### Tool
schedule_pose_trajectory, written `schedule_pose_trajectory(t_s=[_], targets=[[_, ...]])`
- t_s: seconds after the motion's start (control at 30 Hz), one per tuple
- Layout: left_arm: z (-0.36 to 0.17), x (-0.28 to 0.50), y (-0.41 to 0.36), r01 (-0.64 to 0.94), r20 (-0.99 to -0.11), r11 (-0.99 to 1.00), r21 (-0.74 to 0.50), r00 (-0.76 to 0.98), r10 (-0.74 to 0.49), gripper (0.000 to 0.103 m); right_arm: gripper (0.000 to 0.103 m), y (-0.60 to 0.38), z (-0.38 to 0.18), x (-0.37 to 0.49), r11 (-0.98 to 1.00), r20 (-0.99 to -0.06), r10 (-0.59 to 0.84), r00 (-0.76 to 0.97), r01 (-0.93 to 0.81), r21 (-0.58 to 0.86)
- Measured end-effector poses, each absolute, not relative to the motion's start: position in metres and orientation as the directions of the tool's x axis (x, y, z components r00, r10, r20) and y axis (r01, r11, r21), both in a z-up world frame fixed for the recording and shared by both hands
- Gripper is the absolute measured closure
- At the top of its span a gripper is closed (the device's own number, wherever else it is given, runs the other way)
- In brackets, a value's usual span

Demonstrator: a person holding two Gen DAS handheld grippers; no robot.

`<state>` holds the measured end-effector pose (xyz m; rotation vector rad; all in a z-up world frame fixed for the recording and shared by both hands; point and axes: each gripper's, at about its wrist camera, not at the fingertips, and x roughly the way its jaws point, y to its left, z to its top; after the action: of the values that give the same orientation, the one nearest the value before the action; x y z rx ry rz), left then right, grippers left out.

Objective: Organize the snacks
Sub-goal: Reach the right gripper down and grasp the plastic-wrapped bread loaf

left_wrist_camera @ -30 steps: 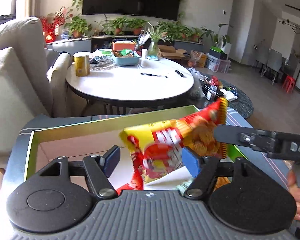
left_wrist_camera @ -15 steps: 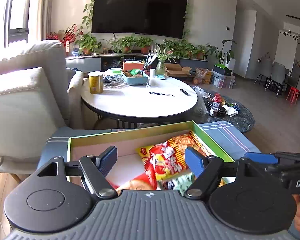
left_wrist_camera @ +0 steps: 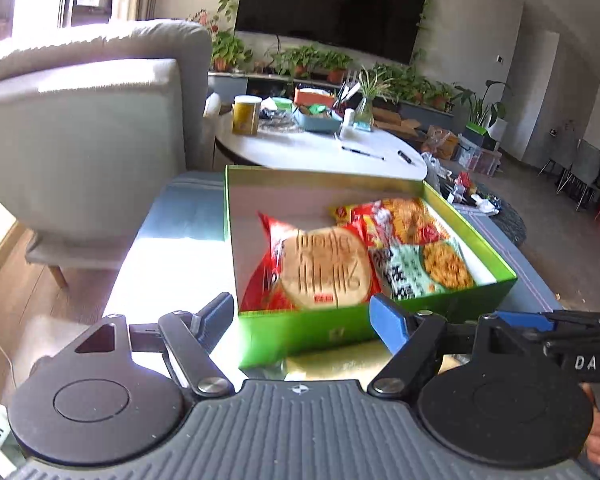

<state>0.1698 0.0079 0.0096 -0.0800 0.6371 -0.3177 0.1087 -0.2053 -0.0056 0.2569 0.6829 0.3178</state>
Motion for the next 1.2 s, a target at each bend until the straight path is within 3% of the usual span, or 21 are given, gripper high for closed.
schedule_pose_trajectory(t_s=[0.63,1.2], targets=[[-0.025,0.163,0.003,0.296,-0.629,0.922,-0.251,0.674,-0.387,0.031,0.025,-0.187,-0.026,0.110,0.901,-0.634,0.409,0.657,-0.178,0.397],[-0.017,0.123,-0.001,0.404,-0.625,0.907,-0.120,0.679,-0.385,0.032,0.025,-0.173,-0.021,0.071,0.884,-0.646,0.466,0.604,-0.294,0.363]])
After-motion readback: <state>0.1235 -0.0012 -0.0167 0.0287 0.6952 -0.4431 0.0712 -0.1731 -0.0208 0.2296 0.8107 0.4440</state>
